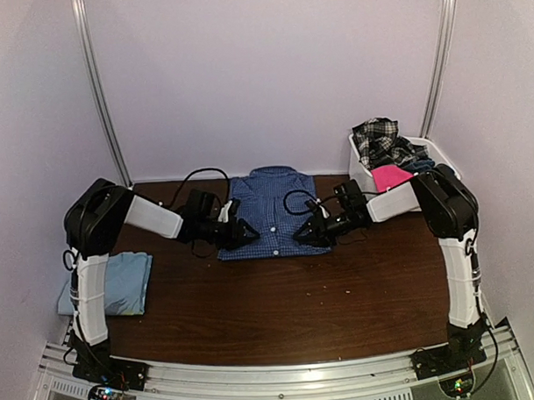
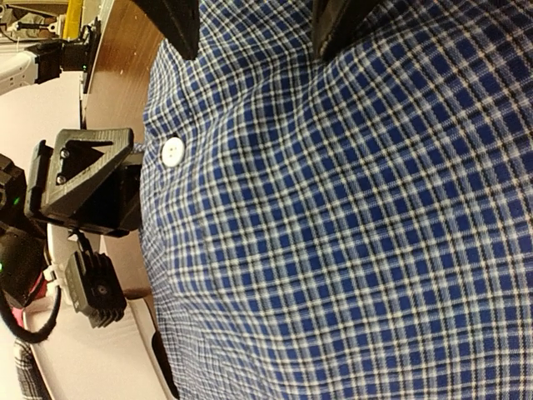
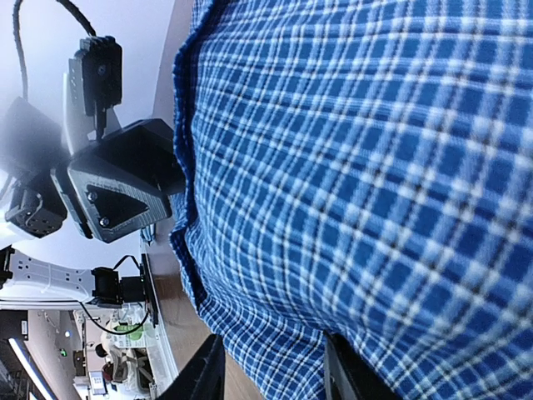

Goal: Fold and stack the mixed laundry pile
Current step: Smooth out the 2/3-rectangle-folded shirt at the center of the board.

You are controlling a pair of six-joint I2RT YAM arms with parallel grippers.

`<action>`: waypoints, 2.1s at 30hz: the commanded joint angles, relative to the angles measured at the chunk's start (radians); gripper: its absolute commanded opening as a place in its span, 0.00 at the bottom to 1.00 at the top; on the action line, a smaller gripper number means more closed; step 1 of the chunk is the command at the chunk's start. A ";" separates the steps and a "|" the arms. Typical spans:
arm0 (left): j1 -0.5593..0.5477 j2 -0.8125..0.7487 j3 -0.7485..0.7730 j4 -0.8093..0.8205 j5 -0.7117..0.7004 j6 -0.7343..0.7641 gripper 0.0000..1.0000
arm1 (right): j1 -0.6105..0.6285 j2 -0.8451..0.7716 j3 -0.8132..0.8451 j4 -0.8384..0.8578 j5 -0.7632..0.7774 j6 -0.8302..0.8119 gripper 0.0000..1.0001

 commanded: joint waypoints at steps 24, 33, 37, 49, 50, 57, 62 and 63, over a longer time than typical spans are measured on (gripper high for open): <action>-0.042 -0.155 -0.004 -0.111 0.061 0.005 0.58 | 0.155 -0.197 -0.255 0.428 0.075 0.528 0.65; -0.045 -0.094 -0.191 -0.089 0.049 0.015 0.54 | 0.128 -0.109 -0.322 0.247 0.105 0.345 0.64; -0.057 -0.273 -0.412 -0.090 0.067 0.047 0.54 | 0.139 -0.209 -0.409 0.178 0.058 0.254 0.64; -0.011 -0.286 -0.172 -0.249 0.080 0.183 0.59 | 0.099 -0.254 -0.170 0.064 -0.023 0.156 0.65; -0.007 -0.255 -0.141 -0.237 0.076 0.175 0.59 | 0.095 -0.216 -0.140 0.063 -0.023 0.151 0.64; 0.051 -0.071 -0.019 -0.191 0.078 0.141 0.57 | 0.051 -0.010 -0.018 0.061 -0.016 0.114 0.62; 0.105 -0.002 0.016 -0.274 0.043 0.183 0.55 | 0.053 -0.013 -0.095 0.049 -0.009 0.098 0.61; 0.117 -0.009 0.009 -0.283 0.045 0.194 0.55 | 0.063 -0.031 -0.129 0.066 -0.003 0.106 0.61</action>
